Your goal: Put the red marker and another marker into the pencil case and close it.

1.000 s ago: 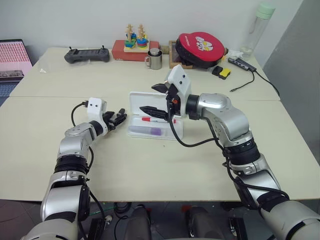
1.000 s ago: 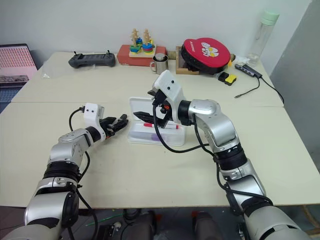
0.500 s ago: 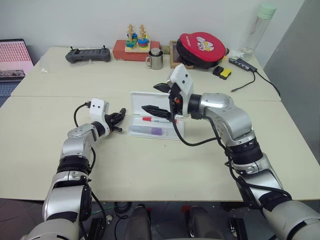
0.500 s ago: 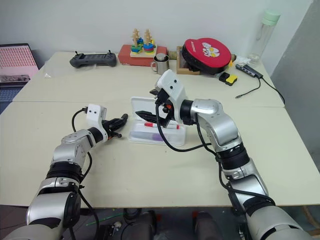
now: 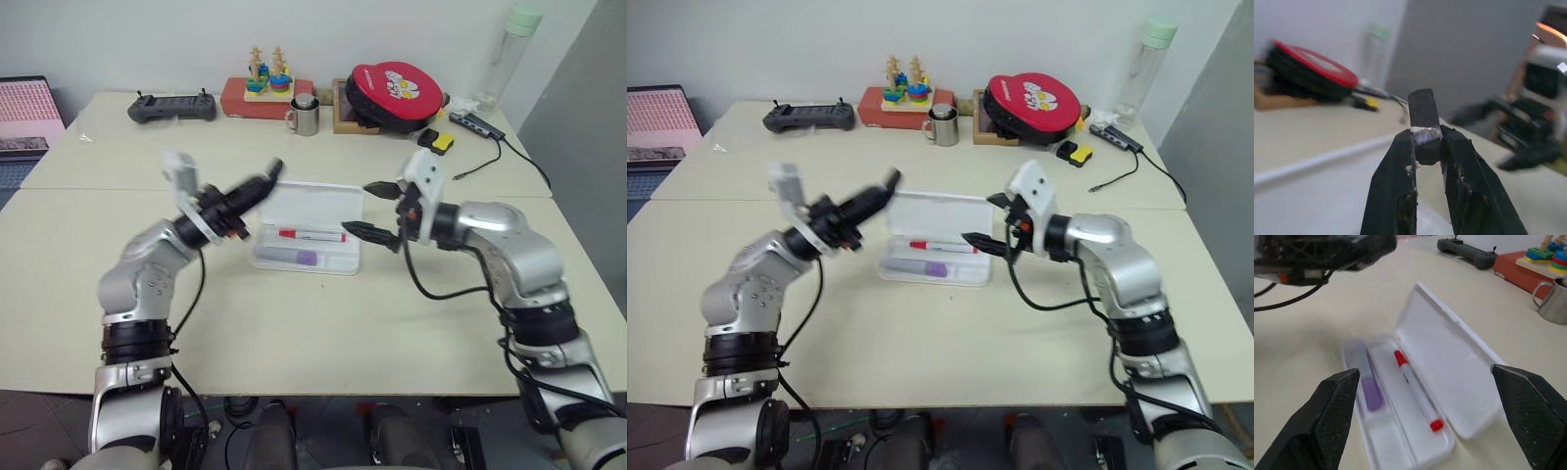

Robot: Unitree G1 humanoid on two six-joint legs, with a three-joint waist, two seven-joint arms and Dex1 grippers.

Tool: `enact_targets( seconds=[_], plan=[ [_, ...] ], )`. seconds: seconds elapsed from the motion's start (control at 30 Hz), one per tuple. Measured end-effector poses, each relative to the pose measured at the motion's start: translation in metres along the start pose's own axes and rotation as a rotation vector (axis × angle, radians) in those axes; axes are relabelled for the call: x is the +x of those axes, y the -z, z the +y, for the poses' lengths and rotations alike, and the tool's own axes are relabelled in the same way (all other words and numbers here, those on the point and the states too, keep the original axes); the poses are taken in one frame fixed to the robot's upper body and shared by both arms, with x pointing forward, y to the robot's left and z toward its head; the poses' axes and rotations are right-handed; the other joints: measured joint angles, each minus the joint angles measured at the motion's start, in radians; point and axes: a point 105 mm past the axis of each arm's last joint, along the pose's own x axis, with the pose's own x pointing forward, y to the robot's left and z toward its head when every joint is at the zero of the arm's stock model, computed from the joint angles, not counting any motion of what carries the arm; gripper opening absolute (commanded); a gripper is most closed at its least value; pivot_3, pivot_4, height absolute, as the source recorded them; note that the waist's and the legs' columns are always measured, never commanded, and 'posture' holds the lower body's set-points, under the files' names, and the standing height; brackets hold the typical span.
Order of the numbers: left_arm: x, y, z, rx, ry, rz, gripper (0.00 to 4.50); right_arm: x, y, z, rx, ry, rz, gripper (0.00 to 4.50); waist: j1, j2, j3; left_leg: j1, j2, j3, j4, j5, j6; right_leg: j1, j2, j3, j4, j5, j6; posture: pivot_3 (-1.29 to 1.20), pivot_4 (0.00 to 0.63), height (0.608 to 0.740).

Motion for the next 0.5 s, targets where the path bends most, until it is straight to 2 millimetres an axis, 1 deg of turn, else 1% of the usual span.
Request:
enact_targets(
  seconds=[0.03, 0.1, 0.17, 0.23, 0.3, 0.4, 0.43, 0.5],
  plan=[
    [0.006, 0.014, -0.006, 0.036, 0.04, 0.094, 0.43, -0.003, 0.002, -0.001, 0.002, 0.012, 0.01, 4.5, 0.0, 0.0, 0.0, 0.001, 0.0, 0.0, 0.001, 0.0, 0.0, 0.0, 0.0, 0.0, 0.0, -0.001, 0.001, 0.0, 0.15, 0.74],
    [0.013, 0.043, -0.01, 0.116, 0.103, 0.265, 0.43, -0.006, 0.003, -0.002, 0.004, 0.033, 0.014, 4.5, -0.001, 0.0, 0.0, 0.002, 0.0, 0.0, 0.001, 0.0, 0.0, 0.0, 0.0, 0.002, 0.0, -0.001, 0.005, 0.0, 0.15, 0.74],
    [0.015, 0.06, -0.014, 0.116, 0.163, 0.338, 0.43, -0.009, 0.004, -0.003, 0.001, 0.051, 0.02, 4.5, -0.006, 0.0, 0.0, 0.002, 0.0, 0.001, 0.001, 0.0, 0.0, 0.0, 0.0, 0.002, 0.0, -0.001, 0.006, 0.0, 0.15, 0.74],
    [0.02, 0.065, -0.012, 0.126, 0.215, 0.377, 0.43, -0.013, 0.005, -0.003, 0.001, 0.072, 0.027, 4.5, -0.005, 0.0, 0.0, 0.002, 0.0, 0.0, 0.001, 0.0, 0.001, 0.0, 0.0, 0.002, 0.0, -0.001, 0.006, 0.0, 0.15, 0.74],
    [0.028, 0.06, -0.006, 0.19, 0.252, 0.41, 0.43, -0.015, 0.003, -0.001, -0.006, 0.079, 0.026, 4.5, -0.005, 0.0, 0.0, 0.001, 0.0, 0.0, 0.001, 0.0, 0.001, 0.0, 0.0, 0.002, 0.0, -0.001, 0.006, 0.0, 0.15, 0.74],
    [0.036, 0.055, -0.005, 0.223, 0.281, 0.404, 0.43, -0.015, 0.0, 0.002, -0.013, 0.079, 0.018, 4.5, -0.005, 0.0, 0.0, 0.0, -0.001, 0.001, 0.001, 0.0, 0.001, 0.0, 0.0, 0.002, -0.001, -0.001, 0.006, 0.0, 0.15, 0.74],
    [0.043, 0.057, -0.004, 0.225, 0.293, 0.396, 0.43, -0.016, 0.0, 0.004, -0.011, 0.087, 0.017, 4.5, -0.004, 0.0, 0.0, -0.001, -0.001, 0.0, 0.001, 0.0, 0.001, -0.001, 0.0, 0.002, -0.001, -0.002, 0.005, 0.0, 0.15, 0.74],
    [0.046, 0.059, -0.003, 0.224, 0.299, 0.399, 0.43, -0.017, 0.0, 0.006, -0.006, 0.089, 0.017, 4.5, -0.004, 0.0, 0.0, -0.003, -0.001, 0.0, 0.001, 0.0, 0.001, -0.002, 0.0, 0.001, 0.0, -0.002, 0.005, 0.0, 0.15, 0.74]
  ],
)
